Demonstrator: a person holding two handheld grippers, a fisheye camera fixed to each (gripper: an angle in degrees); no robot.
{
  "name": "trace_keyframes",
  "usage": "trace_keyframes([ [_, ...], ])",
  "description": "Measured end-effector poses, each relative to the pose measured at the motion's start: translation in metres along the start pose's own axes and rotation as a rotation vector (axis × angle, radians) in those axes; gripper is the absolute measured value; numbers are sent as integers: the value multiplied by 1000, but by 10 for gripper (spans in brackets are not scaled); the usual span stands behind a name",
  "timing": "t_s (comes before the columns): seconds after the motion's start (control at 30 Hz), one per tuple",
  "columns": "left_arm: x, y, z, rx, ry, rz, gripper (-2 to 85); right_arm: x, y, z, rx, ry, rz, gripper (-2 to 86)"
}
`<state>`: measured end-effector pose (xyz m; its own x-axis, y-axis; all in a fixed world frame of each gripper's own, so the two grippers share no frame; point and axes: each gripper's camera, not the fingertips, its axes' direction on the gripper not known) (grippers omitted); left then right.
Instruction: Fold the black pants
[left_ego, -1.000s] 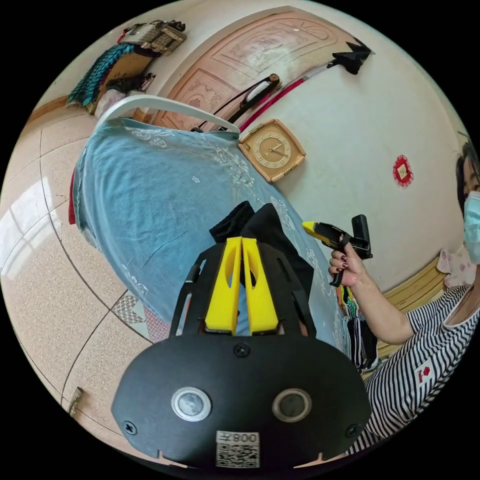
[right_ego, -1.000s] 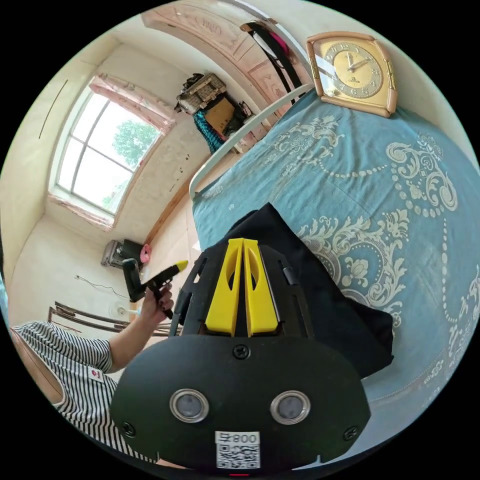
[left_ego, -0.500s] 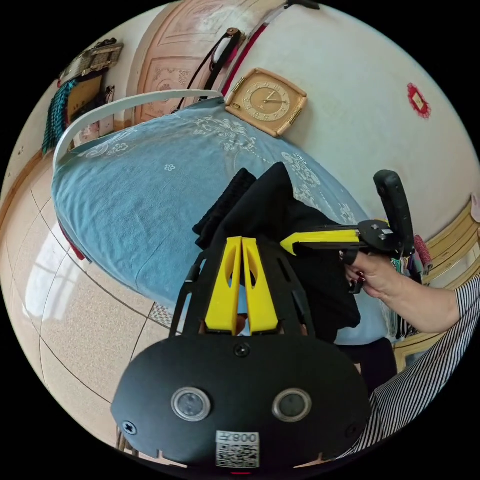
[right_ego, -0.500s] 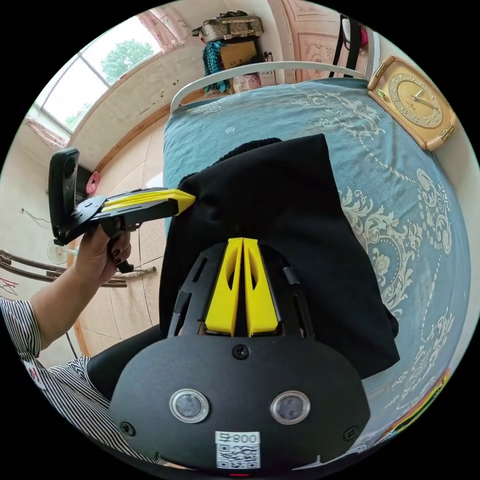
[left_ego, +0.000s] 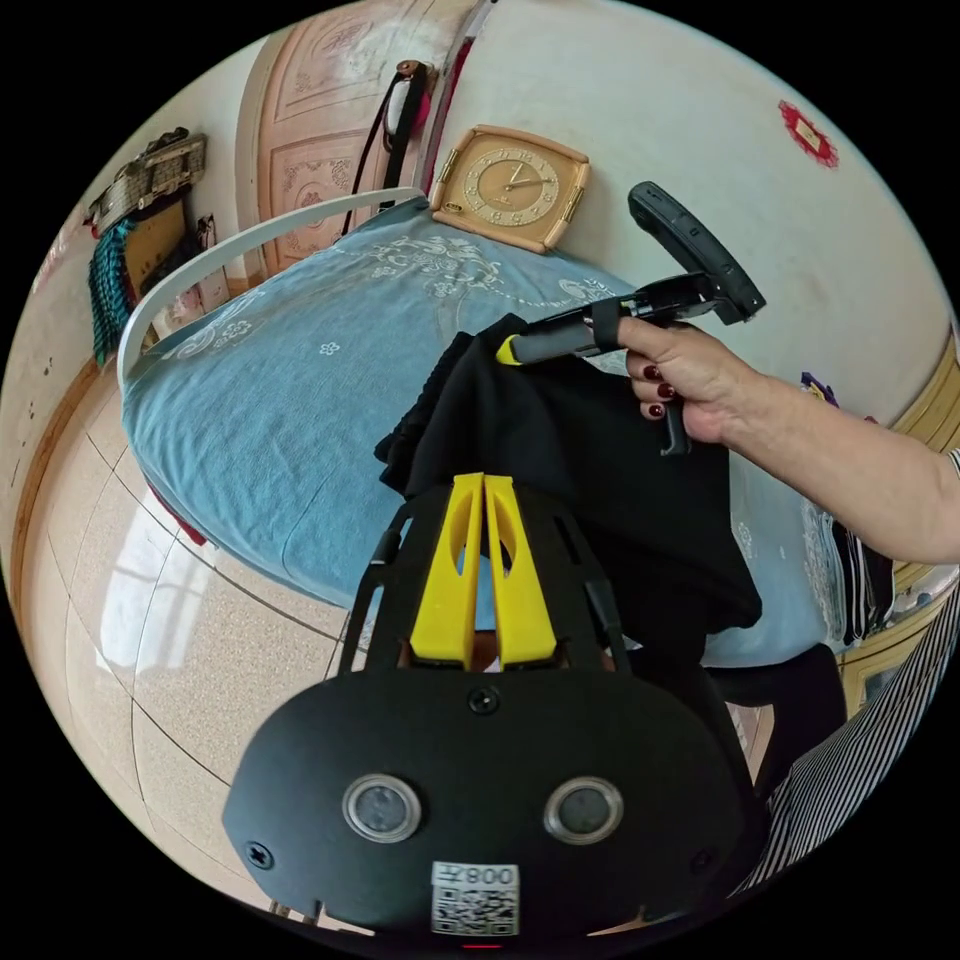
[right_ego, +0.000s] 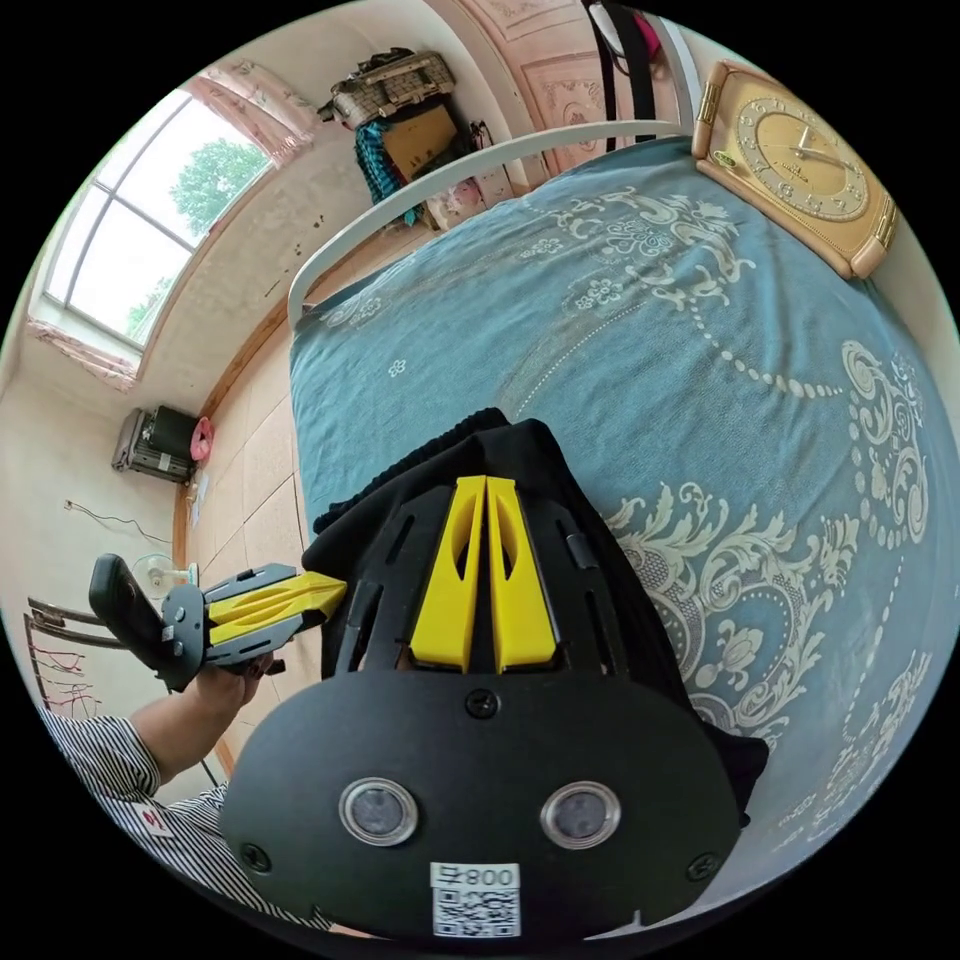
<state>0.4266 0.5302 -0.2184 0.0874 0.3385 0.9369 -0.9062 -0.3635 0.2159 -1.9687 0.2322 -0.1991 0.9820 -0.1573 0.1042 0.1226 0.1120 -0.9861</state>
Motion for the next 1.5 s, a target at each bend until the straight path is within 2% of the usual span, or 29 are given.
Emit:
trace_keyframes([
  [0.27, 34, 8, -9, 32, -37, -2, 1, 22, 30, -17, 19, -37, -8, 1],
  [0.37, 47, 24, -17, 36, 56, -4, 1, 35, 71, -40, 77, -84, -10, 1],
  [0.47, 68, 38, -5, -38, 152, 38, 0, 45, 122, -52, 94, -163, 7, 1],
  [0.57, 90, 43, 22, -112, 161, 48, 1, 42, 170, -43, 40, -198, 2, 1],
  [0.73, 104, 32, 41, -128, 168, 10, 1, 53, 210, 7, -132, -152, 24, 1],
  [0.9, 121, 36, 37, -125, 160, 22, 4, 81, 236, 6, -93, -198, 60, 1],
  [1.0, 143, 37, 41, -130, 238, 60, 10, 108, 269, -3, -50, -259, 134, 2],
  [1.13, 184, 32, 63, -195, 335, 158, 24, 165, 343, -10, 15, -342, 341, 4],
  [1.2, 210, 27, 87, -280, 421, 215, 36, 189, 377, -7, 35, -387, 438, 6],
  [1.27, 229, 22, 108, -387, 414, 283, 44, 217, 415, 6, 56, -518, 555, 14],
  [1.33, 240, 16, 124, -459, 392, 313, 50, 232, 436, 19, 81, -614, 601, 24],
  [1.5, 255, 0, 155, -520, 565, 350, 63, 263, 469, 51, 116, -741, 674, 51],
])
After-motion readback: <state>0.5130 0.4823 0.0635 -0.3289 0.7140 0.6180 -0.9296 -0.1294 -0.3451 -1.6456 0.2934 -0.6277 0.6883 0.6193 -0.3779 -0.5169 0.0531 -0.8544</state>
